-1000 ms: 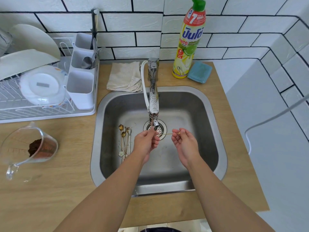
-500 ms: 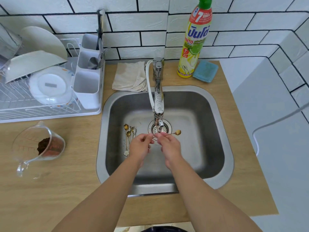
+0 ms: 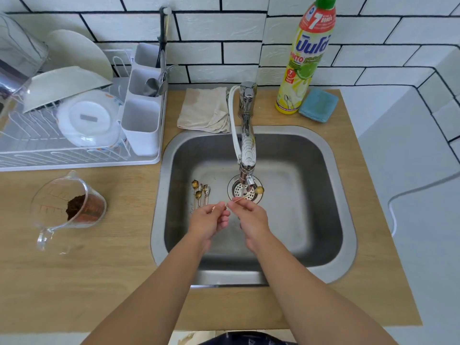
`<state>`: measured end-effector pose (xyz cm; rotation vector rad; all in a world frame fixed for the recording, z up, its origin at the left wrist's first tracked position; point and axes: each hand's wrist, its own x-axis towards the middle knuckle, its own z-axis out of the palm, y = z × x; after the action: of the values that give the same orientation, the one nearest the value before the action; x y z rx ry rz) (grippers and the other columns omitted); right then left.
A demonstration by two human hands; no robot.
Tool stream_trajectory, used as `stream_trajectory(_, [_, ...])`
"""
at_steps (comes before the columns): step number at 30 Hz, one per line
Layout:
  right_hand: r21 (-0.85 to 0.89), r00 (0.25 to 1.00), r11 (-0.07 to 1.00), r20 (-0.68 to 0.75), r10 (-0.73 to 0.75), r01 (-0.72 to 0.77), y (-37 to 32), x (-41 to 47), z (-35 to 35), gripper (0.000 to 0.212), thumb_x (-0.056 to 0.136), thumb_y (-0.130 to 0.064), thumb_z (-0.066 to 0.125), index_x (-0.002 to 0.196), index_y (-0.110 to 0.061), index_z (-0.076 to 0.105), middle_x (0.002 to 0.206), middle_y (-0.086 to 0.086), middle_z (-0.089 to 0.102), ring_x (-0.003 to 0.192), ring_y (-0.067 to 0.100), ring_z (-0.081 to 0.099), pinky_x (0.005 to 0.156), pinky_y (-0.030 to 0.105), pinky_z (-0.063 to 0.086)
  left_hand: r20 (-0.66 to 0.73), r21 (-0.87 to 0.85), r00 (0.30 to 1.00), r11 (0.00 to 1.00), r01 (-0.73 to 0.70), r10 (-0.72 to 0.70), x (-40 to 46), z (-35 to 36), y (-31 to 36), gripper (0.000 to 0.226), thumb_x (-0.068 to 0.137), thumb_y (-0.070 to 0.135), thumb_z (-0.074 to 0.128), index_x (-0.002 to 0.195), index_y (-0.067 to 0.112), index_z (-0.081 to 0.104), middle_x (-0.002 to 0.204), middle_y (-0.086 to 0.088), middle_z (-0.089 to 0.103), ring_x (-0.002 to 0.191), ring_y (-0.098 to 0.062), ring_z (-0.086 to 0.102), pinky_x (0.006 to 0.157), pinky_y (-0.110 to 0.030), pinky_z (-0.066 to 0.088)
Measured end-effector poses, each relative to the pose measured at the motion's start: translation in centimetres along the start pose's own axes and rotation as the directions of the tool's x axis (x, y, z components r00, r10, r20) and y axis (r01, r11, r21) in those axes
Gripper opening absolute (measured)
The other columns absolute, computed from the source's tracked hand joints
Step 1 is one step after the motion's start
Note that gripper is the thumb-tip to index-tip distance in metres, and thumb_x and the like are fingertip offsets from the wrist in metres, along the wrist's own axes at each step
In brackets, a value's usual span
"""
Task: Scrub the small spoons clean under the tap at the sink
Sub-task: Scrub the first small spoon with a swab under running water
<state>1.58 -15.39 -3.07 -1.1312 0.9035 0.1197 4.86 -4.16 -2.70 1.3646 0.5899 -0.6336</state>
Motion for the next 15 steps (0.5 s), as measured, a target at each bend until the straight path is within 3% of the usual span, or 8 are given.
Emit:
stream_trajectory(1, [-0.005, 1.0, 1.0, -0.006, 0.001, -0.001, -0.6, 0.1, -0.3, 0.001, 0.091, -0.016, 0.077, 0.092, -0.016, 0.077, 0.09, -0.004, 0.076, 0.076, 0.004, 0.059, 0.068, 0.018, 0.043, 0.009, 0.012, 1.0, 1.0, 0.007, -0.008, 0.0, -0.4, 0.1, 0.016, 0.095, 0.017, 0.065, 0.091, 0.002, 0.069, 0.07, -0.007, 0.07, 0.051, -0.006, 0.06, 0.053, -0.017, 0.054])
stream_trajectory(4, [0.078, 0.996, 0.997, -0.087, -0.021, 0.028, -1.7, 1.3, -1.3, 0.016, 0.097, -0.024, 0.07, 0.09, -0.013, 0.078, 0.075, -0.011, 0.07, 0.06, 0.001, 0.048, 0.06, 0.018, 0.035, 0.037, 0.048, 0.999, 0.999, 0.018, -0.02, 0.0, -0.7, 0.3, 0.019, 0.094, 0.02, 0.066, 0.093, 0.001, 0.069, 0.069, -0.004, 0.072, 0.051, -0.006, 0.061, 0.054, -0.017, 0.056])
stream_trajectory(6, [0.079, 0.995, 0.996, -0.091, -0.04, 0.047, -1.4, 1.2, -0.9, 0.015, 0.098, -0.023, 0.069, 0.094, -0.011, 0.079, 0.066, -0.016, 0.066, 0.058, 0.0, 0.05, 0.06, 0.015, 0.037, 0.048, 0.047, 0.999, 0.999, 0.021, -0.023, -0.1, -0.2, 0.4, 0.019, 0.096, 0.019, 0.064, 0.091, 0.002, 0.068, 0.067, -0.004, 0.071, 0.05, -0.005, 0.06, 0.053, -0.017, 0.055])
stream_trajectory(9, [0.005, 0.999, 1.0, 0.036, -0.025, 0.025, -0.1, 0.1, 0.1, 0.008, 0.092, -0.013, 0.075, 0.099, -0.011, 0.077, 0.072, -0.014, 0.073, 0.061, -0.004, 0.061, 0.057, 0.01, 0.046, 0.068, -0.012, 0.996, 0.998, 0.057, -0.056, -0.5, 0.6, 0.4, 0.019, 0.098, 0.017, 0.061, 0.088, 0.003, 0.069, 0.068, -0.006, 0.068, 0.048, -0.005, 0.06, 0.05, -0.016, 0.054])
stream_trajectory(12, [-0.046, 0.997, 0.999, 0.07, -0.016, 0.019, -0.6, 0.3, -0.7, 0.008, 0.093, -0.019, 0.075, 0.095, -0.012, 0.08, 0.075, -0.014, 0.072, 0.06, 0.0, 0.051, 0.057, 0.015, 0.041, 0.126, -0.159, 0.976, 0.967, 0.199, -0.18, -0.7, 0.3, 0.9, 0.015, 0.096, 0.013, 0.063, 0.085, 0.005, 0.066, 0.062, -0.004, 0.066, 0.044, -0.004, 0.056, 0.043, -0.015, 0.051])
stream_trajectory(15, [0.062, 0.999, 0.998, 0.018, -0.027, 0.026, -1.3, 1.1, -1.7, 0.018, 0.098, -0.025, 0.07, 0.087, -0.015, 0.08, 0.085, -0.006, 0.074, 0.059, 0.004, 0.04, 0.049, 0.016, 0.032, 0.206, -0.287, 0.941, 0.903, 0.32, -0.268, -1.1, -0.1, 1.3, 0.004, 0.096, 0.008, 0.061, 0.093, 0.006, 0.061, 0.061, -0.004, 0.061, 0.043, -0.004, 0.052, 0.038, -0.013, 0.045])
